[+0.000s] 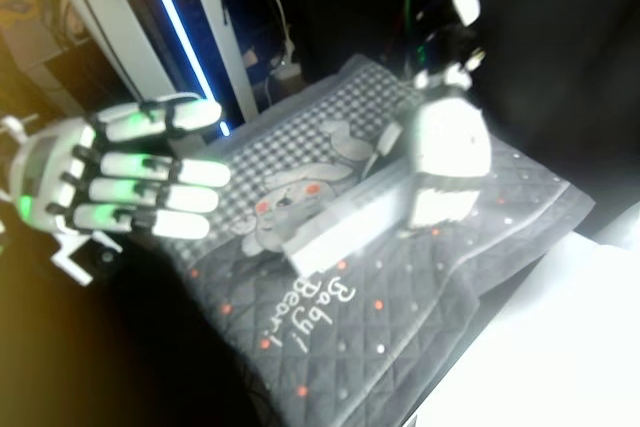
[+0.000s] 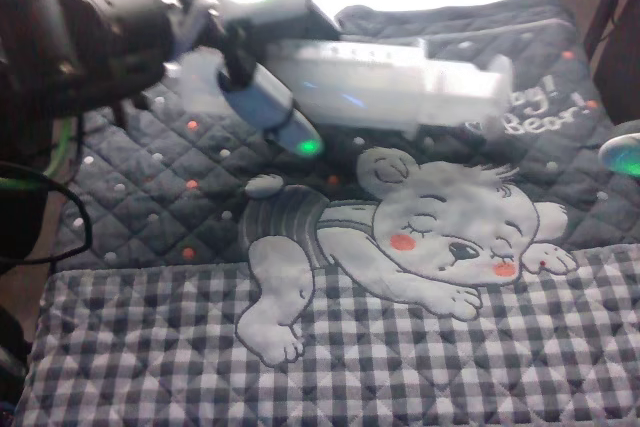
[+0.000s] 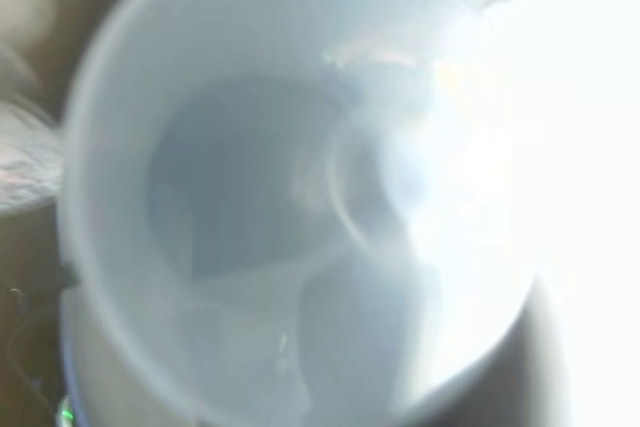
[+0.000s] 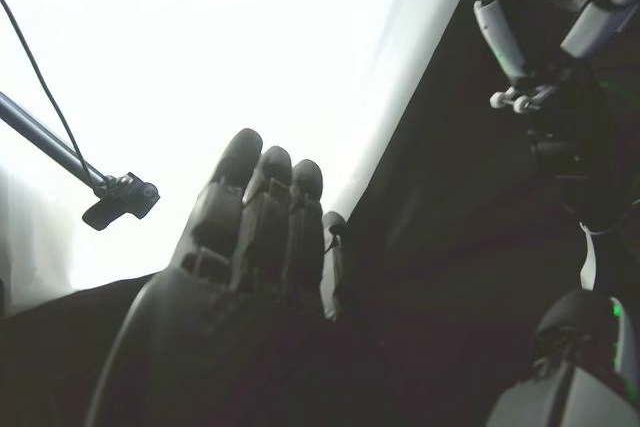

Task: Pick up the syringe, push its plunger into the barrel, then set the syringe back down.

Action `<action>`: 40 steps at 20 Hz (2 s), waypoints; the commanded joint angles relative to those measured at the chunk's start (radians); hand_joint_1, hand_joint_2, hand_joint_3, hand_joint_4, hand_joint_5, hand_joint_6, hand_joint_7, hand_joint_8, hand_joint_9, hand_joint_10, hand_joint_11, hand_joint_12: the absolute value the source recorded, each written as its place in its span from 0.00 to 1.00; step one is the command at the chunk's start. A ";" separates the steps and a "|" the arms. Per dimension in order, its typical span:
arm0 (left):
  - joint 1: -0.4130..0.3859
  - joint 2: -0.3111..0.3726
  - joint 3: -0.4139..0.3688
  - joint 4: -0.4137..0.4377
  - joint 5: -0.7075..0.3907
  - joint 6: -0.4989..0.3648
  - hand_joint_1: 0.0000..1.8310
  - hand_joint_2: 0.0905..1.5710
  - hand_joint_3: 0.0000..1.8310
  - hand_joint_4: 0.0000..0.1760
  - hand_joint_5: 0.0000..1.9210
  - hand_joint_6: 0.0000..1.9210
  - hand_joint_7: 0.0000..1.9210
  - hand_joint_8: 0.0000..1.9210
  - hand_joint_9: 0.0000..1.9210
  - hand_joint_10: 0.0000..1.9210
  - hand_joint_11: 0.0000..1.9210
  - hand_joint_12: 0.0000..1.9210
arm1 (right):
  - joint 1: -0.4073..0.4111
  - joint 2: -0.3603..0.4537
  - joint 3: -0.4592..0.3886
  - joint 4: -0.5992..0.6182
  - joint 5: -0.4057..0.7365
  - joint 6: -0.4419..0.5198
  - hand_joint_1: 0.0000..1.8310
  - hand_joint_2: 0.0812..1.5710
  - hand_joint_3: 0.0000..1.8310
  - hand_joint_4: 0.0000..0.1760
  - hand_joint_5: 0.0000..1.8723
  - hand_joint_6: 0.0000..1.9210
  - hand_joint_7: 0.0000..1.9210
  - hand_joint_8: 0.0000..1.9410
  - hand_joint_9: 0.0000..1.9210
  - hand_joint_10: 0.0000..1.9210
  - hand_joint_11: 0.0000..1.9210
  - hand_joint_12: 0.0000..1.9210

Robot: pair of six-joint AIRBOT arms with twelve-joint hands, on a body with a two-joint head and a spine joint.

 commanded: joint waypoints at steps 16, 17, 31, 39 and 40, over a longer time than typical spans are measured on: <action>-0.070 0.127 -0.122 -0.180 -0.256 0.102 0.87 0.70 0.02 0.00 0.65 1.00 0.73 1.00 0.79 1.00 0.81 1.00 | 0.002 -0.052 0.046 0.093 0.078 0.003 0.18 0.40 0.00 0.42 0.00 0.00 0.05 0.00 0.06 0.00 0.02 0.10; -0.071 0.129 -0.124 -0.180 -0.256 0.103 0.87 0.70 0.02 0.00 0.65 1.00 0.75 1.00 0.80 1.00 0.82 1.00 | 0.002 -0.059 0.049 0.101 0.082 0.003 0.15 0.40 0.00 0.29 0.00 0.00 0.04 0.00 0.06 0.00 0.03 0.10; -0.117 0.129 -0.137 -0.257 -0.304 0.157 0.84 0.73 0.03 0.00 0.60 1.00 0.70 1.00 0.75 1.00 0.78 1.00 | 0.003 -0.226 0.160 0.216 0.151 0.232 0.09 0.51 0.01 0.00 0.00 0.00 0.00 0.00 0.00 0.00 0.01 0.03; -0.177 0.108 -0.139 -0.256 -0.338 0.160 0.78 0.74 0.02 0.00 0.65 1.00 0.75 1.00 0.80 1.00 0.82 1.00 | 0.020 -0.254 0.181 0.193 0.119 0.232 0.15 0.48 0.00 0.00 0.00 0.00 0.01 0.00 0.01 0.00 0.02 0.03; -0.177 0.106 -0.140 -0.254 -0.338 0.160 0.79 0.74 0.02 0.00 0.65 1.00 0.75 1.00 0.81 1.00 0.83 1.00 | 0.024 -0.257 0.182 0.188 0.116 0.232 0.15 0.48 0.00 0.00 0.00 0.00 0.01 0.00 0.01 0.00 0.02 0.02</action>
